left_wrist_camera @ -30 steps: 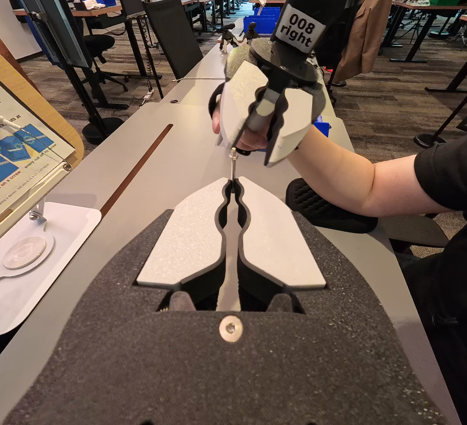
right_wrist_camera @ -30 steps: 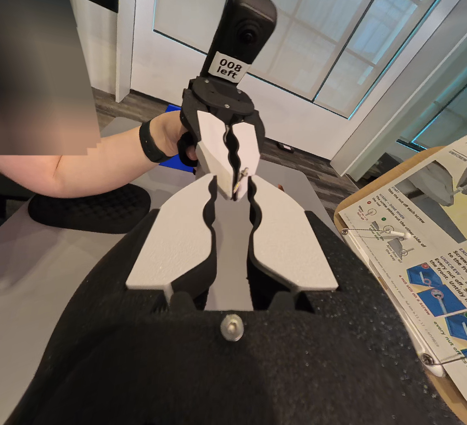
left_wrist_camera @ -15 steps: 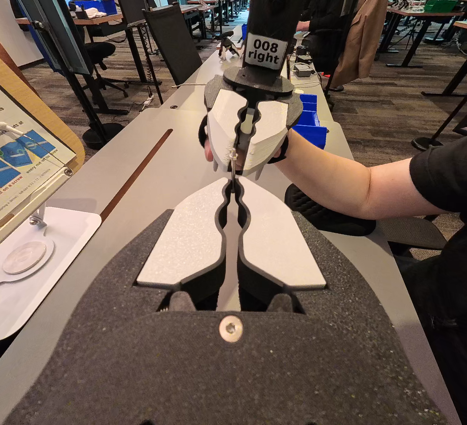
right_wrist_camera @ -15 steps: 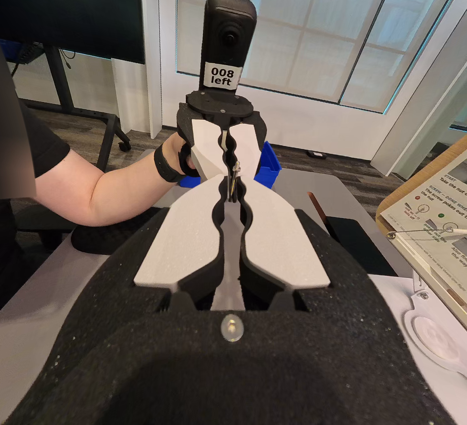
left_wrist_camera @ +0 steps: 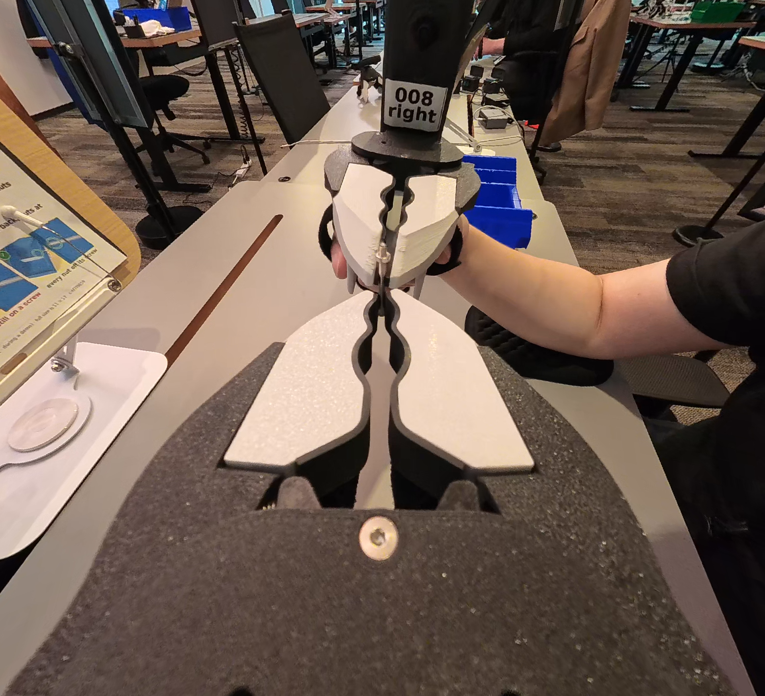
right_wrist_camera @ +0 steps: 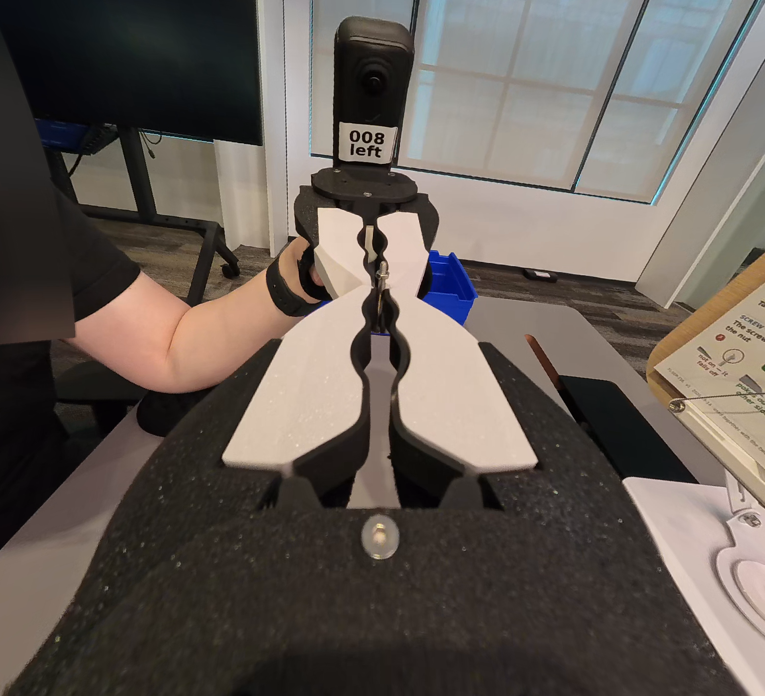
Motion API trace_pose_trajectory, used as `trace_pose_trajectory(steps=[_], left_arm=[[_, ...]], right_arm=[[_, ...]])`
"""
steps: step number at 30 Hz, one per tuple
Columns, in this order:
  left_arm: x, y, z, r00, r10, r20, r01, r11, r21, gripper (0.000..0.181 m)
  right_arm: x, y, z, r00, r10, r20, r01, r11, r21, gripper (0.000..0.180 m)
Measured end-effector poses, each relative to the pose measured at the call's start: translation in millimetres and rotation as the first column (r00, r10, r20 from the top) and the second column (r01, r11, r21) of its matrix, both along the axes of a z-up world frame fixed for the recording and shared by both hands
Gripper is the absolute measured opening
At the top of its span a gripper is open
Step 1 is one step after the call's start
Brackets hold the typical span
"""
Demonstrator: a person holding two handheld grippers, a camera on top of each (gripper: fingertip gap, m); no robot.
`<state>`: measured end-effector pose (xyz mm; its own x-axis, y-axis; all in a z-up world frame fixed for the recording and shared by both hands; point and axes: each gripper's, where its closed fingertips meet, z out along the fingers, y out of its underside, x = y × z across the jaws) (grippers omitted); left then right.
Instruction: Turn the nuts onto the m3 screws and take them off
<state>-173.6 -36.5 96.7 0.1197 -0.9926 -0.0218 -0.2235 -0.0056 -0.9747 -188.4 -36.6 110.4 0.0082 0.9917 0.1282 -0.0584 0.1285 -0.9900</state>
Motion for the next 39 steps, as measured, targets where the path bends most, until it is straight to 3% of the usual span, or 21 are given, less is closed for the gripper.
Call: trace_pose_trajectory(steps=[17, 32, 39], left_arm=[[0, 3, -3, 1.000, 0.008, -0.001, -0.008, 1.000, -0.004, 0.005], [-3, 9, -3, 0.999, 0.046, 0.002, -0.046, 0.999, -0.004, 0.029], [-12, 8, 6, 0.998, 0.041, 0.045, -0.040, 0.999, -0.018, 0.030]], right_arm=[[1, 3, -1, 1.000, -0.029, 0.004, 0.029, 0.999, 0.022, 0.002], [10, 8, 4, 0.999, -0.035, -0.027, 0.034, 0.999, -0.017, 0.002], [38, 14, 19, 0.990, -0.142, -0.008, 0.142, 0.990, -0.010, 0.002]])
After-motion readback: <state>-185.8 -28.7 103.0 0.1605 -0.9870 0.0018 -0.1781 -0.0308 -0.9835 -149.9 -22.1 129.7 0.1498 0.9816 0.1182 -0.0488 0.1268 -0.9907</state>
